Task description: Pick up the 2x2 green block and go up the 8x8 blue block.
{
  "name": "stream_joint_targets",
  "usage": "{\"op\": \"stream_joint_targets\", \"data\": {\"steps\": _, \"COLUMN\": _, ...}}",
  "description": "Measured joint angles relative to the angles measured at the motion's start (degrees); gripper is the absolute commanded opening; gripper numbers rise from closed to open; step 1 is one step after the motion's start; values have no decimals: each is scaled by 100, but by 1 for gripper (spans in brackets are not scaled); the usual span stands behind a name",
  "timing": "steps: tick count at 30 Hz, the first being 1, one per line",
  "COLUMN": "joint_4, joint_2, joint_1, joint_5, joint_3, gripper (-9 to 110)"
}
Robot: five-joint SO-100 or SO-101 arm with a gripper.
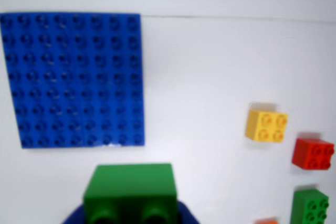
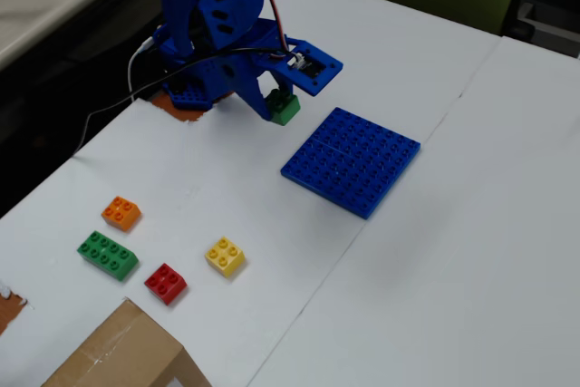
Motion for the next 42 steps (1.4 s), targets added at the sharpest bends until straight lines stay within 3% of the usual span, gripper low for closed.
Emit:
{"op": "stream_joint_targets", "data": {"steps": 10, "joint_4": 246, "joint_2": -387, "joint_1": -1107, "joint_5": 976, "joint_3": -1248, "gripper": 9}}
{"op": "stream_joint_targets", "data": {"steps": 17, "joint_4": 255, "joint_2": -896, "joint_1": -1503, "joint_5": 1125, "joint_3": -2074, "gripper": 9}}
{"op": "stream_joint_targets", "data": {"steps": 42, "joint_4": 255, "joint_2": -1898, "joint_1": -1767, "joint_5": 1239, "joint_3": -2452, "gripper": 10}}
